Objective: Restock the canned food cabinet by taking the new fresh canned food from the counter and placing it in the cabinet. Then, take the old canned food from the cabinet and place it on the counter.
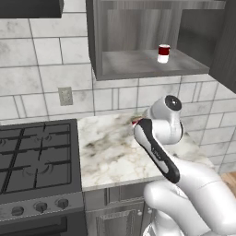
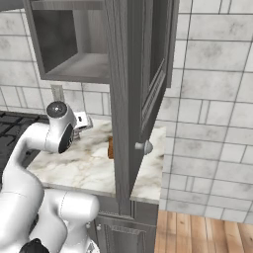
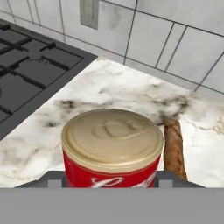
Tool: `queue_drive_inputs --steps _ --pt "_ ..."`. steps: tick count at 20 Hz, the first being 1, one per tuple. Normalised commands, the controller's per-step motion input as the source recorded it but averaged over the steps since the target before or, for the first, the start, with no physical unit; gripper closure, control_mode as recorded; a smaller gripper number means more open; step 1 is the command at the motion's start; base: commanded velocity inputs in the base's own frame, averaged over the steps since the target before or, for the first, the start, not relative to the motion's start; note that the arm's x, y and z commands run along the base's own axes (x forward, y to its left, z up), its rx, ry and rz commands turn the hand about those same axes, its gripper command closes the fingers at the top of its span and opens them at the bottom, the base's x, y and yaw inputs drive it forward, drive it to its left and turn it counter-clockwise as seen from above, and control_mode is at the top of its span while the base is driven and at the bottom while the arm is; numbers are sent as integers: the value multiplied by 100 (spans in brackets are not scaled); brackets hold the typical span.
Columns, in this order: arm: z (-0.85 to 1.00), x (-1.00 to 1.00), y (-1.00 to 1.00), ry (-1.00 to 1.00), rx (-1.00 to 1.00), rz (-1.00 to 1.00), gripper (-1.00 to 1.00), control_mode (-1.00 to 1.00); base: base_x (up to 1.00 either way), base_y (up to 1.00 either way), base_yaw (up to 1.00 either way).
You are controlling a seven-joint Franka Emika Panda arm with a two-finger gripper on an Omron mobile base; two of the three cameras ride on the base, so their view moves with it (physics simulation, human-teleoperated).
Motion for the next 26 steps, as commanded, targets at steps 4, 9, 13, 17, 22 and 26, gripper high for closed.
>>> queue_drive_inputs --steps 4,9,13,17,22,26 --pt "-58 42 1 18 0 6 100 -100 0 0 0" --pt "-64 25 7 10 3 7 100 -100 0 0 0" --pt "-66 25 30 0 9 6 100 -100 0 0 0" --pt "-79 10 45 -2 16 9 100 -100 0 0 0" --pt "-79 14 40 -5 15 8 100 -100 0 0 0" --pt "-41 20 27 -7 3 6 -100 -100 0 0 0"
